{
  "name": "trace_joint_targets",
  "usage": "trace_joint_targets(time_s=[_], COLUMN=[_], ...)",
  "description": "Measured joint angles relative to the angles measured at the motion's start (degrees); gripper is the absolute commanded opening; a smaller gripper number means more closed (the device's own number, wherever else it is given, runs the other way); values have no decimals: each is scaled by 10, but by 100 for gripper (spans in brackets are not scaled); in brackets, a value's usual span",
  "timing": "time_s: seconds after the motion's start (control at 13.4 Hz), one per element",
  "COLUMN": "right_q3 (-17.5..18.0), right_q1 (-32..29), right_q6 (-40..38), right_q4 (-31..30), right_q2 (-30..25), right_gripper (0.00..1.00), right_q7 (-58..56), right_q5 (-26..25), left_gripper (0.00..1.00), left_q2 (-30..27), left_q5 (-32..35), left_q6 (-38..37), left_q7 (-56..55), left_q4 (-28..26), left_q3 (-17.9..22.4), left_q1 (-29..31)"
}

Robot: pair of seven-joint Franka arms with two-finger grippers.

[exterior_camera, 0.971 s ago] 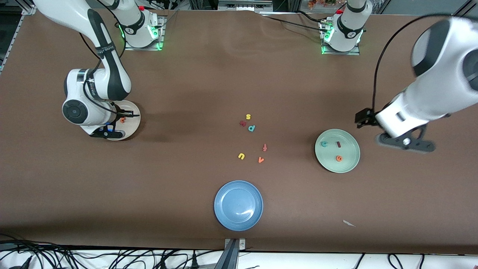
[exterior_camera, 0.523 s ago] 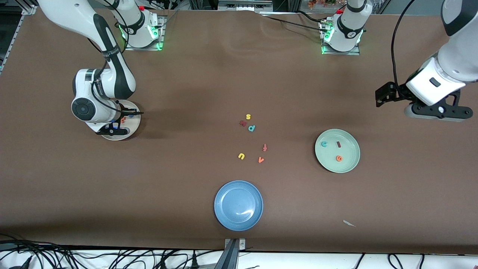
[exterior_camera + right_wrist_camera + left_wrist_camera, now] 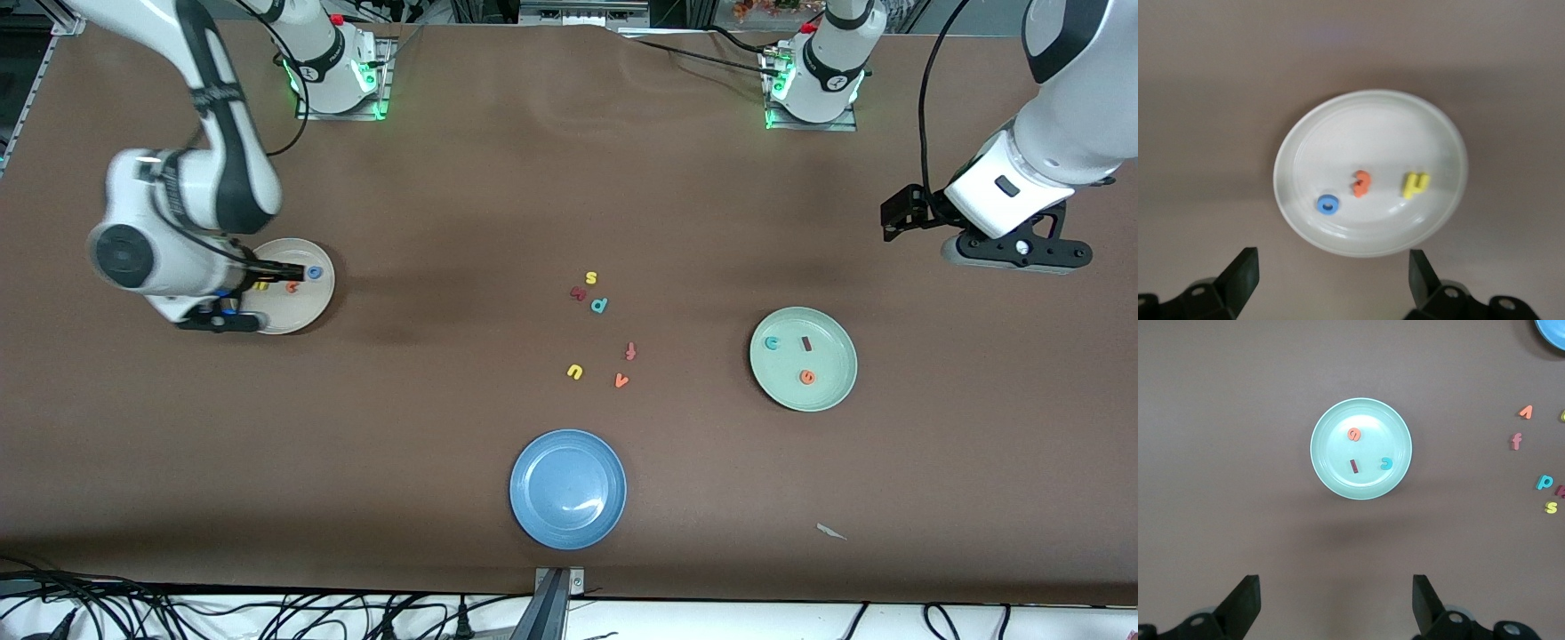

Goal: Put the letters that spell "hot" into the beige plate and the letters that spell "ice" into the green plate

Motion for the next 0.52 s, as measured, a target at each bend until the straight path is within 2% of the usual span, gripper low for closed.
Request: trace_joint_targets(time_s=[0.3,0.52], right_q3=[-22,-26], right_q1=[0,0], right_q6=[-151,-183], right_q4=[157,212], right_q2=[-20,-36], right_gripper=[99,99], right_q7=[0,0], right_q5=[0,0], left_gripper=[100,100], left_q2=[0,0], left_q5=[0,0], left_q6=[1,1], left_q7=[0,0], left_q4=[-1,-1], left_q3=[-3,-3], left_q1=[0,0])
